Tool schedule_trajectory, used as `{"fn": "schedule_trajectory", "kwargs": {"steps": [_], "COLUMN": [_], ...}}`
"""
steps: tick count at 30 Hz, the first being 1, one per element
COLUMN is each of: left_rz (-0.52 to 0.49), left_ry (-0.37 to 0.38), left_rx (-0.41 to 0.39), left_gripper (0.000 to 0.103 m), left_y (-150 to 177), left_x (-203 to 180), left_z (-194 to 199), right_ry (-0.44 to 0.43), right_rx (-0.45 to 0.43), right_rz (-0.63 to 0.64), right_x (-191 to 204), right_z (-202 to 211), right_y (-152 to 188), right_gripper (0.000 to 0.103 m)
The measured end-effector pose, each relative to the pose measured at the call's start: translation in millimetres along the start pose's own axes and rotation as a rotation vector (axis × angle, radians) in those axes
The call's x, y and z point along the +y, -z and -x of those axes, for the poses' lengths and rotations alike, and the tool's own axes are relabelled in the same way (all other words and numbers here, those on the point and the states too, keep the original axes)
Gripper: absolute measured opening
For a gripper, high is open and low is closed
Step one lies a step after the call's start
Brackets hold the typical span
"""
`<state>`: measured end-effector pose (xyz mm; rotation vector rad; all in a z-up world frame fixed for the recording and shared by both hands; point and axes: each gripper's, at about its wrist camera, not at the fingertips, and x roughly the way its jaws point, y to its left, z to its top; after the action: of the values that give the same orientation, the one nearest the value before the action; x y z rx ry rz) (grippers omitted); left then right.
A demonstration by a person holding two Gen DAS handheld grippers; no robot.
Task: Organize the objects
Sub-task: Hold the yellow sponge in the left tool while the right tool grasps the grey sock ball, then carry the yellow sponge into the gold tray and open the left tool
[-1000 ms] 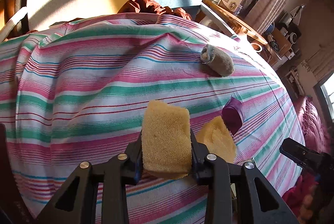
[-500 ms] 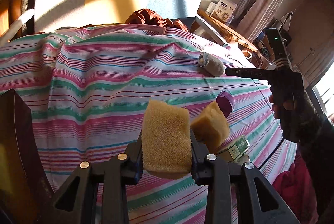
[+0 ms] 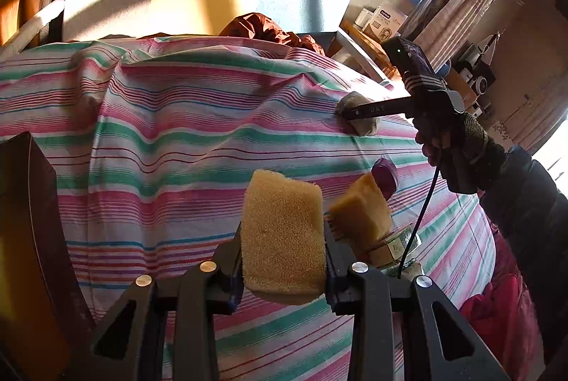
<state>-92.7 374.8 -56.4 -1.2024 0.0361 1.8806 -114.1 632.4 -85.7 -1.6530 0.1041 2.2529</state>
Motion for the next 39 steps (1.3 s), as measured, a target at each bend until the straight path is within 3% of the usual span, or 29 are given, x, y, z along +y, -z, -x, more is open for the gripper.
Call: {"fn": "schedule_trajectory", "kwargs": {"steps": [8,15,21,25,31,39], "left_rz": [-0.011,0.007,-0.010,-0.017,-0.022,-0.001], "left_ry": [-0.003,-0.035,-0.125,-0.197,-0.337,-0.467], "left_rx": [-0.042,-0.075,-0.144,-0.187,-0.234,-0.235], "left_gripper": [0.035,0.035,0.036,0.036,0.036,0.036], "left_y": [8,26,44,59,88,120], "left_x": [-7,0,7,18,40,69], "left_z": [26,62,108,136,164,182], "right_ry": [-0.063,-0.189,-0.280,-0.261,-0.135,-0.194], "right_rx": [-0.063,-0.137,-0.138,-0.116,-0.107,-0.087], "right_rz": [-0.079,-0.071,-0.013,0.026,0.100,0.004], "right_x": [24,89,155,186,208,191], "right_z": [39,92,104,104,97,83], "right_y": [28,69,108,145,179,179], "right_gripper": [0.050,0.050,0.050,0.050,0.050,0.054]}}
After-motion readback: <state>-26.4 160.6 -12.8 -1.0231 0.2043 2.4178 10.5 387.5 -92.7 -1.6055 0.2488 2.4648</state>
